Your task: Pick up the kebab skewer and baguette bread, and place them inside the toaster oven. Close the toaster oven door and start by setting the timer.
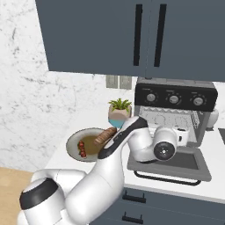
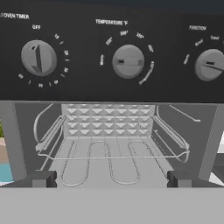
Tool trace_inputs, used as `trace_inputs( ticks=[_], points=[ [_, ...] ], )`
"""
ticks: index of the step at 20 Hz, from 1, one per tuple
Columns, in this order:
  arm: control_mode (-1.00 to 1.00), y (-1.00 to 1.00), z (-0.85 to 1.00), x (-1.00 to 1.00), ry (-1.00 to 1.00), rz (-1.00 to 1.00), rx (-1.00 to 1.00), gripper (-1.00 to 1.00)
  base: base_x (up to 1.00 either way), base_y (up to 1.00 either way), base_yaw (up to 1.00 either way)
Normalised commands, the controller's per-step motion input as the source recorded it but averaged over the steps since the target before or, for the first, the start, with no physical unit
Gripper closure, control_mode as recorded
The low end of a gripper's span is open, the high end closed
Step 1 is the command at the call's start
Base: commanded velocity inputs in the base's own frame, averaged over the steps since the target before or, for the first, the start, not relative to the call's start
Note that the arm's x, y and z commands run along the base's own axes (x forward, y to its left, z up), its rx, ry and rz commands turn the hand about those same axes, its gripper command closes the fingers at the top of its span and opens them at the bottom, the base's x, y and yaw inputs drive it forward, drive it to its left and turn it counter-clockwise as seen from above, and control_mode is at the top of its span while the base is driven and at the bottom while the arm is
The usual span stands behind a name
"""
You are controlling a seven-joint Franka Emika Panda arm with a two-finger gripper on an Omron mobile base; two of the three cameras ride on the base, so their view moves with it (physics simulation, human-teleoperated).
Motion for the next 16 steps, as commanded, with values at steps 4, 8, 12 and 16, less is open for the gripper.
trace_inputs(
  ticks=[4, 8, 12, 16],
  points=[
    [-1.0, 0.0, -0.21, 0.02, -0.04, 0.0, -0.03, -1.0, 0.0, 0.0, 0.0],
    [-1.0, 0.0, -0.17, 0.0, -0.06, 0.0, -0.03, -1.0, 0.0, 0.0, 0.0],
    [-1.0, 0.0, -0.05, 0.0, -0.01, 0.0, -0.01, -1.0, 0.0, 0.0, 0.0],
    [-1.0, 0.04, 0.0, 0.06, 0.0, 0.0, 0.0, -1.0, 0.0, 0.0, 0.0]
  ],
)
